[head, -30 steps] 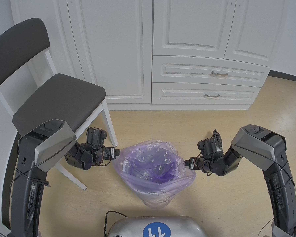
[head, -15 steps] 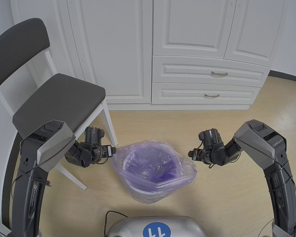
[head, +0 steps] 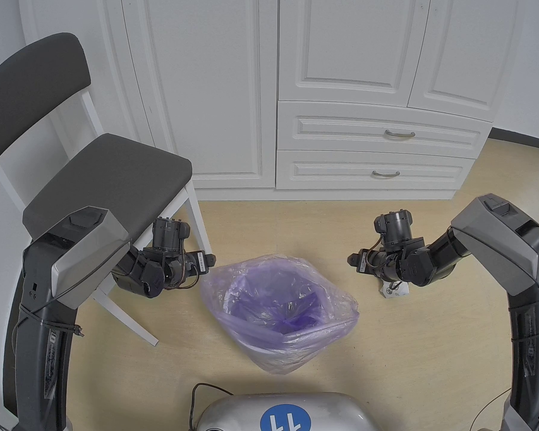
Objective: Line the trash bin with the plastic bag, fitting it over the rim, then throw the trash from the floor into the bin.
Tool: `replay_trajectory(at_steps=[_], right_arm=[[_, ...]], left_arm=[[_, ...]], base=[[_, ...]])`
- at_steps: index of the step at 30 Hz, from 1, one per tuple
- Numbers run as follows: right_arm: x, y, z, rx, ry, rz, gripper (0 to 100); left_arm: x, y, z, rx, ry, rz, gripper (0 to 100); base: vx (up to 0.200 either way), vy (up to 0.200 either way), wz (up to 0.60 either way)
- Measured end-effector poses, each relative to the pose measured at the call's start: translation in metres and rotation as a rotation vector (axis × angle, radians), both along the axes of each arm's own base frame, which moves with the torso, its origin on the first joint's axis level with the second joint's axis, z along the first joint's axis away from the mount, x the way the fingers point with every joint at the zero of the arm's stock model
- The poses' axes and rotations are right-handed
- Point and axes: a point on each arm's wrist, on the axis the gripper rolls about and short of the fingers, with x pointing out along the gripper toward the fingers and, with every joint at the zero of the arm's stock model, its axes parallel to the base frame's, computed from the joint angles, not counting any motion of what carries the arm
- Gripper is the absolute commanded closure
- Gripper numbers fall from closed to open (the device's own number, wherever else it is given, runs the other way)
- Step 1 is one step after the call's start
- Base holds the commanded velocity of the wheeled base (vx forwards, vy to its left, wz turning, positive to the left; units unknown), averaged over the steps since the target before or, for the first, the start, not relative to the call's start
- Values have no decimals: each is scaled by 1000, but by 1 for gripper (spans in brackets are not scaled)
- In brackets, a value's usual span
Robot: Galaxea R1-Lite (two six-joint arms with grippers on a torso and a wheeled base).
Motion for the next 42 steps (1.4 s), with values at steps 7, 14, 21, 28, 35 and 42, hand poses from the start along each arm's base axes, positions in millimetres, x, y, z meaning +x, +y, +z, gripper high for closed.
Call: replay_trajectory(at_steps=[7, 14, 21, 28, 35, 42], right_arm=[[-28, 36, 32, -61, -37, 189, 0], [-26, 69, 42, -299, -101, 430, 0], [-10, 98, 24, -359, -70, 464, 0], [8, 102, 3, -355, -68, 435, 0], [26, 93, 1, -342, -95, 392, 0], [48, 71, -1, -307, -116, 309, 0]], left_arm=[[-12, -6, 19, -12, -10, -30, 0], [-21, -7, 24, 22, -5, -70, 0], [-28, -5, 20, 70, 1, -107, 0], [-29, -5, 17, 80, 3, -115, 0], [-28, -5, 16, 81, 3, -112, 0], [-27, -6, 16, 78, -22, -109, 0]], base=[[0, 0, 0], [0, 0, 0], [0, 0, 0], [0, 0, 0], [0, 0, 0], [0, 0, 0]])
